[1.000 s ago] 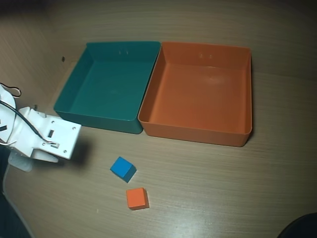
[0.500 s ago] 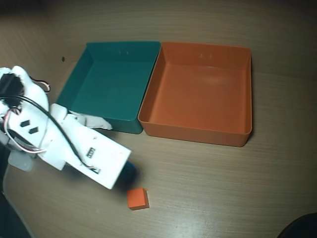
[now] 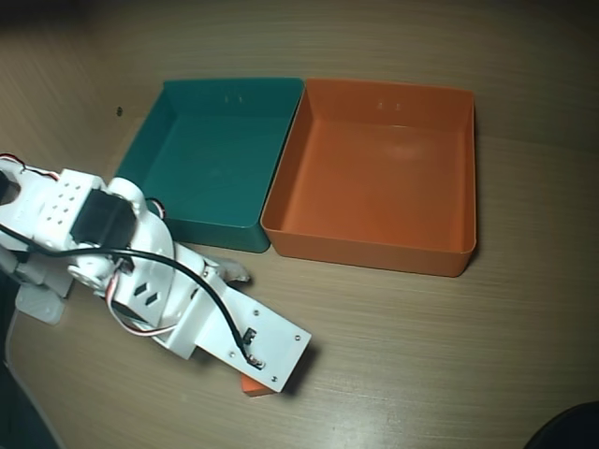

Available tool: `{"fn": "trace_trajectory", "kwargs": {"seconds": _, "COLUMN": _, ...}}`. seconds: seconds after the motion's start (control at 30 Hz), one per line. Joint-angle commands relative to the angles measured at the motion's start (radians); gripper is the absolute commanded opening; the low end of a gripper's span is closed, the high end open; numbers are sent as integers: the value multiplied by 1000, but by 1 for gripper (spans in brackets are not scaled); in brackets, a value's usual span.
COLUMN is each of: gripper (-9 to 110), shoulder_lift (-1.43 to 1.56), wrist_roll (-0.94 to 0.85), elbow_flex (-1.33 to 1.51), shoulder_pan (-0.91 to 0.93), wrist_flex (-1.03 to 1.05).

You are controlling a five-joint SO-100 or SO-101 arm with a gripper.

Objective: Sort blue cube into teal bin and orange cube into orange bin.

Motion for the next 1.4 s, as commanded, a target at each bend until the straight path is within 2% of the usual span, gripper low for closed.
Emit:
{"fn": "trace_trajectory", "kwargs": {"seconds": 0.0, "gripper": 33, "shoulder_lift": -15, "wrist_roll": 2, "elbow_flex": -98, "shoulder_pan": 2, "wrist_flex": -9}}
{"fn": "trace_trajectory", "kwargs": {"seconds": 0.53, "gripper": 32, "shoulder_lift": -140, "wrist_roll": 11, "elbow_flex": -137, "shoulder_pan": 2, "wrist_flex": -9}}
{"fn": "trace_trajectory", "kwargs": {"seconds": 0.67, "gripper": 25, "shoulder_lift": -137, "wrist_roll": 18, "elbow_flex": -137, "shoulder_pan": 2, "wrist_flex": -9}}
{"fn": "trace_trajectory", "kwargs": {"seconds": 0.97, "gripper": -5, "shoulder_lift": -120, "wrist_roll": 20, "elbow_flex": -140, "shoulder_pan": 0, "wrist_flex": -8}}
{"fn": "trace_trajectory", "kwargs": {"seconds": 1.37, "gripper": -6, "shoulder_lift": 298, "wrist_roll": 3, "elbow_flex": -129, "shoulder_pan": -58, "wrist_flex": -2}}
